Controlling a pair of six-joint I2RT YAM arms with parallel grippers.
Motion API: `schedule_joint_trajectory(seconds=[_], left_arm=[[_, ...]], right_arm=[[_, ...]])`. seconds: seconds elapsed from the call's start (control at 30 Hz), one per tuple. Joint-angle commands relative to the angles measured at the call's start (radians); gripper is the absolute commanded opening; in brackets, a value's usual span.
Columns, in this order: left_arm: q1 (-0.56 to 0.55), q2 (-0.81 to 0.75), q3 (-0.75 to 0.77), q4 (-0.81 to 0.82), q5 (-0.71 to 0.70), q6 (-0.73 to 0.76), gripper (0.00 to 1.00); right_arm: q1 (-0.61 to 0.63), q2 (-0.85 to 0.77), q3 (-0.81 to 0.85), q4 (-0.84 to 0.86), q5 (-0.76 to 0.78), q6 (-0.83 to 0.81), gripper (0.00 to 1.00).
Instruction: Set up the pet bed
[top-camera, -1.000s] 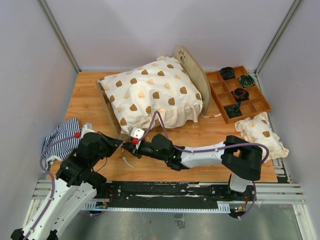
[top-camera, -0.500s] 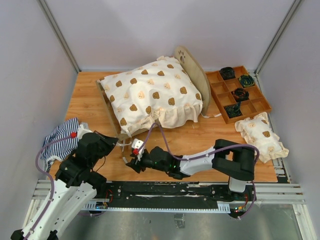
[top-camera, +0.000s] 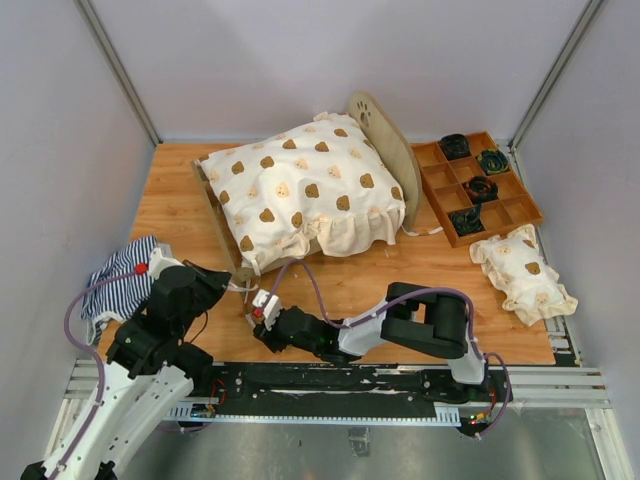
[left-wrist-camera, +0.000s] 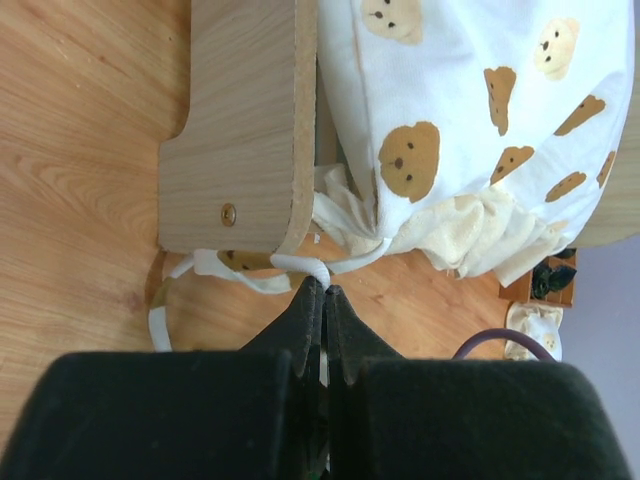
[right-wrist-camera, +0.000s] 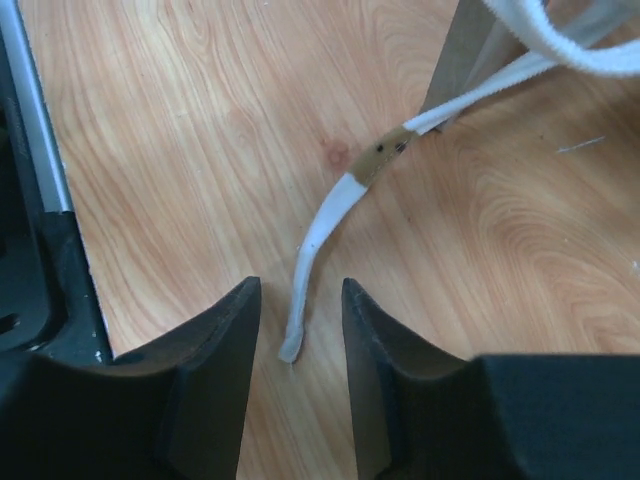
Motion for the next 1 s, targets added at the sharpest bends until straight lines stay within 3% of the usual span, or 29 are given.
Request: schedule_joint_trajectory(seconds=[0.0, 0.07, 0.1, 0.2, 0.37, 0.57, 0.6, 0.73, 0.77, 0.97], left_arm=[[0.006, -0.018, 0.026, -0.006, -0.048, 0.017, 0.00], [0.006, -0.025, 0.033, -0.008, -0.051, 0.024, 0.00], [0.006, -0.028, 0.039, -0.010, -0.056, 0.033, 0.00], [0.006, -0.034, 0.065, -0.012, -0.079, 0.088, 0.00], [0.006, -0.072, 0.105, -0.074, -0.151, 0.126, 0.00], [0.006, -0.101, -0.009, -0.054, 0.022, 0.039, 0.01], [0.006, -0.100, -0.034, -0.041, 0.046, 0.036, 0.05], [0.006, -0.106, -0.071, 0.018, 0.083, 0.073, 0.49], [0.006, -0.110, -0.062, 0.034, 0.083, 0.094, 0.54], [0.006, -0.190, -0.066, 0.237, 0.175, 0.327, 0.57]], right_arm=[[0.013, 0.036, -0.001, -0.033, 0.082, 0.013, 0.29], [0.012, 0.002, -0.038, -0.022, 0.166, 0.001, 0.03], [0.010, -0.029, -0.060, -0.017, 0.212, -0.005, 0.01], [-0.014, -0.145, -0.128, 0.003, 0.274, -0.004, 0.00], [-0.051, -0.334, -0.139, -0.034, 0.221, -0.056, 0.00], [-0.141, -0.423, -0.008, -0.168, 0.041, -0.006, 0.00], [-0.150, -0.423, 0.021, -0.191, 0.026, -0.005, 0.00], [-0.177, -0.398, 0.133, -0.280, -0.079, 0.018, 0.00], [-0.178, -0.391, 0.150, -0.293, -0.093, 0.018, 0.00], [-0.186, -0.381, 0.187, -0.303, -0.121, 0.047, 0.00]])
